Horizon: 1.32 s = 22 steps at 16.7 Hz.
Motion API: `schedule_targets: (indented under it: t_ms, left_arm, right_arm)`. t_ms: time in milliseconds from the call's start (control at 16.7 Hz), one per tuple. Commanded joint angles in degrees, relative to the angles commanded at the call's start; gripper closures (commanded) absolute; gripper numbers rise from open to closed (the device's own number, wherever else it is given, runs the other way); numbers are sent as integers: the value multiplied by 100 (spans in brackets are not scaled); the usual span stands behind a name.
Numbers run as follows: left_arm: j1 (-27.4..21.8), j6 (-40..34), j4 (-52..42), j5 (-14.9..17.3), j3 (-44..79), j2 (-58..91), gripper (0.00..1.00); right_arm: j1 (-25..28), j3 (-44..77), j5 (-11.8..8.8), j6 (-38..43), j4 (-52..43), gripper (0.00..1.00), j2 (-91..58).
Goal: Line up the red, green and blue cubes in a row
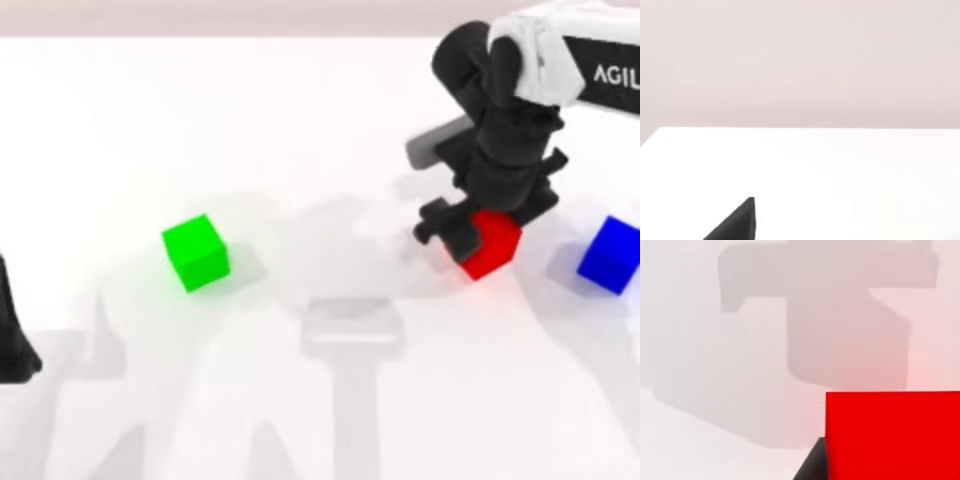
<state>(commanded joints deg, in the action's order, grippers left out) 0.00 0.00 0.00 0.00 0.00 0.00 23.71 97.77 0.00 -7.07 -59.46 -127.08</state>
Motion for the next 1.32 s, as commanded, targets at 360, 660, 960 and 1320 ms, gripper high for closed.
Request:
schedule_targets:
  t_ms: [360, 660, 960, 1320]
  left_arm:
    - [0, 0, 0, 0, 0, 0, 0]
    - [0, 0, 0, 0, 0, 0, 0]
    - [0, 0, 0, 0, 0, 0, 0]
    - [0, 0, 0, 0, 0, 0, 0]
  right_arm:
    - [32, 529, -1, -15, -770, 100, 256]
    - [139, 632, 3, 185, -813, 100, 169]
    - [949, 1246, 38, 1691, -1151, 100, -170]
    - [2334, 2092, 77, 4718, -1708, 100, -641]
